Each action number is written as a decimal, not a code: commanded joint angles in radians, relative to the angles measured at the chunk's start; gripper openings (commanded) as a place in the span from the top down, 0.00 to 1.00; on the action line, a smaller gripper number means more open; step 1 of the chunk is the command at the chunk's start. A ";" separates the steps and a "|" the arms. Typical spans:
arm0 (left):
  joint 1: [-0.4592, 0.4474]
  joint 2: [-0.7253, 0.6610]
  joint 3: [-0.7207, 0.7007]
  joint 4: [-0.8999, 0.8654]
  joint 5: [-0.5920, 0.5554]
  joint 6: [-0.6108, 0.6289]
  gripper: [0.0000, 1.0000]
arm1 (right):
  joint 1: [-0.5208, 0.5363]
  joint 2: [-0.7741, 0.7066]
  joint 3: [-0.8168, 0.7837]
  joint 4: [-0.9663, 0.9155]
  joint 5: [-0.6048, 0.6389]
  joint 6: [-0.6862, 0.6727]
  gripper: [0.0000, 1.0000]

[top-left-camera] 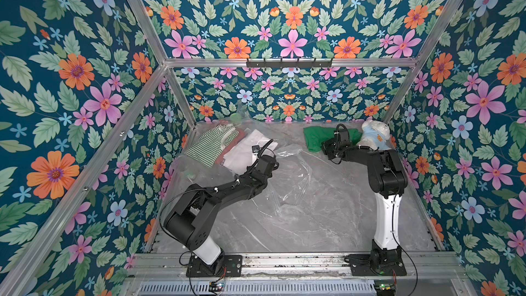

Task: Take the tank top out of the vacuum bag
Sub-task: Move the tank top to the center of the board.

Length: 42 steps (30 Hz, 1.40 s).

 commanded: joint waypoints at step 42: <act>-0.011 -0.030 0.022 -0.014 0.025 -0.005 1.00 | -0.022 -0.186 -0.015 -0.082 -0.052 -0.398 0.34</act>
